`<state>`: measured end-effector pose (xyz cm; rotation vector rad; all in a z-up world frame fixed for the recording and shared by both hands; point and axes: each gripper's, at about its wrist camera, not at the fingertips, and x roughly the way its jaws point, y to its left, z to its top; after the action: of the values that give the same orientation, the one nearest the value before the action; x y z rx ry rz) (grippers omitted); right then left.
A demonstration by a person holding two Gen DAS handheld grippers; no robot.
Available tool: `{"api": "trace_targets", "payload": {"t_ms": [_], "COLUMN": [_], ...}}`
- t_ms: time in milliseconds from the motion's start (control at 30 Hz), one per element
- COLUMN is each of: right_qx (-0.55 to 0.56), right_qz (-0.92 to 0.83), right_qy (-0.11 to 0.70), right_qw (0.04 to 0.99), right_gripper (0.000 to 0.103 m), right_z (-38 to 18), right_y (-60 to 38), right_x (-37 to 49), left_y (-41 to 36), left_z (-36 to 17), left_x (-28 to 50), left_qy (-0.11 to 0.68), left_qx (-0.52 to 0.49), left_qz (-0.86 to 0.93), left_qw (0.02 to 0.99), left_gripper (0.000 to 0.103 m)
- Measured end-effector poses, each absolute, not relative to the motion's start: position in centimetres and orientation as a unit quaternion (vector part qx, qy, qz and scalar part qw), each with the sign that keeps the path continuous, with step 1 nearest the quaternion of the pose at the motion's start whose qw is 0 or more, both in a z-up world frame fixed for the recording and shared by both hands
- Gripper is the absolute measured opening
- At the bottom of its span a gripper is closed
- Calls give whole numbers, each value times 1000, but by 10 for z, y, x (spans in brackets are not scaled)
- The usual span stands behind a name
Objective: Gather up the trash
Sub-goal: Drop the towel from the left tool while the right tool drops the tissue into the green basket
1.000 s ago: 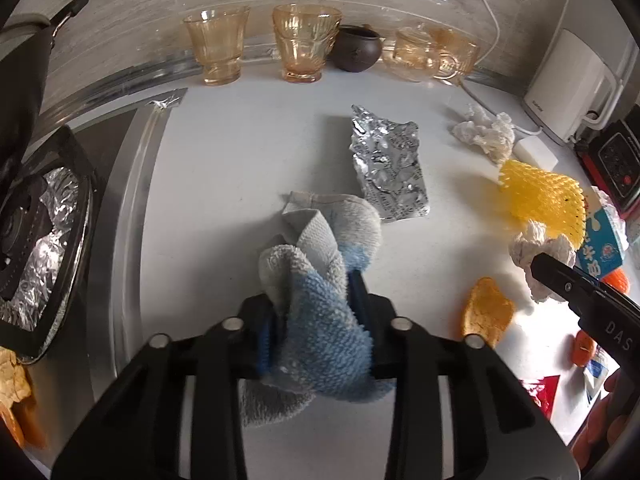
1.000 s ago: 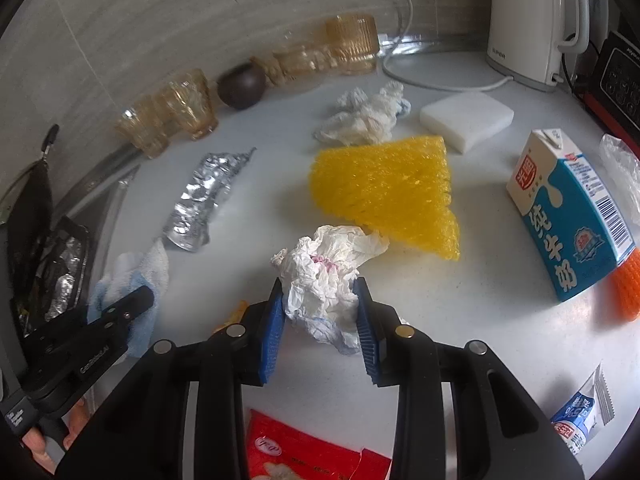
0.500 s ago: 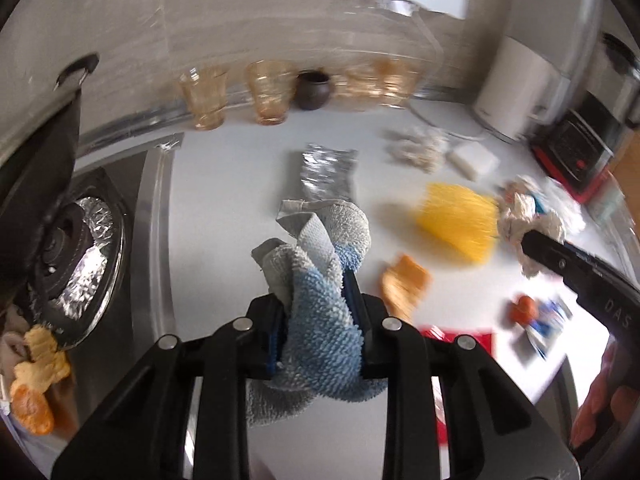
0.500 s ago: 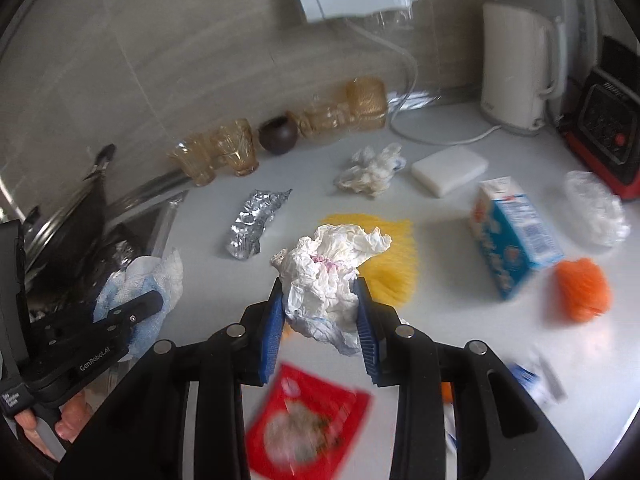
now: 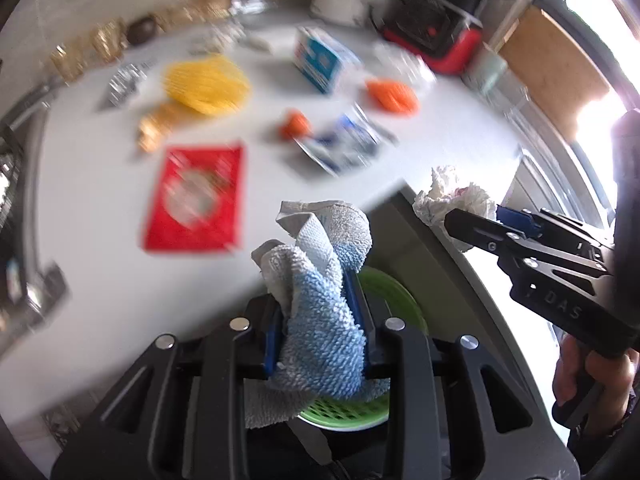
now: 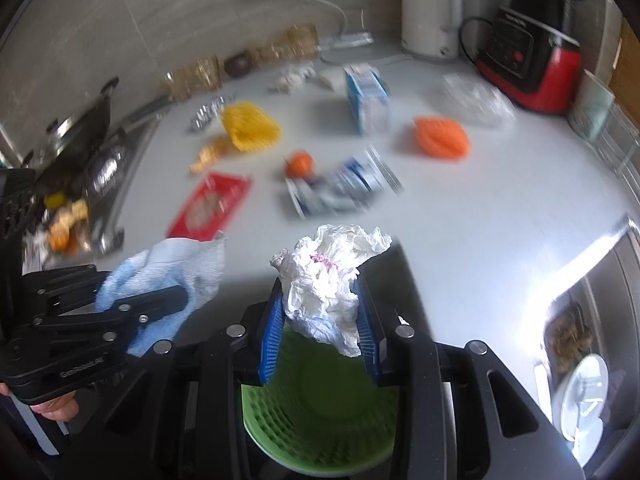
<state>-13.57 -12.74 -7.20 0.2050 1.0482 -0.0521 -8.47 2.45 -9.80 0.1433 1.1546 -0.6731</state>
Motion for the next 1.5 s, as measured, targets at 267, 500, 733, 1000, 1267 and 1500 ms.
{"api": "trace_targets", "payload": {"t_ms": [267,500,733,1000,1267,1500], "right_qx": [78,87,81,69,48,51], "right_qz": [4,17,33,55,68,44], "right_qy": [515,506,505,527,547,543], "right_qw": [854,858,859,845,833,837], "right_gripper": [35,36,37,39,58,77], "right_z": [-80,-77,-79,-96,-118,-120], "right_y": [-156,-169,-170,-154,-124,-114], "right_x": [-195,-214,-224,-220,-209,-195], "left_y": [-19,-33,-27,8,46,68], "left_z": [-137,-132,-114,-94,-83,-82], "left_x": [-149,-174,-175,-157,-132,-105], "left_qy": [572,565,542,522,508,512], "left_qx": [93,99,94,68,52,41], "left_qz": [-307,-297,-264,-208,-183,-180], "left_qw": [755,764,792,824,840,839], "left_gripper": [35,62,77,86,88,88]}}
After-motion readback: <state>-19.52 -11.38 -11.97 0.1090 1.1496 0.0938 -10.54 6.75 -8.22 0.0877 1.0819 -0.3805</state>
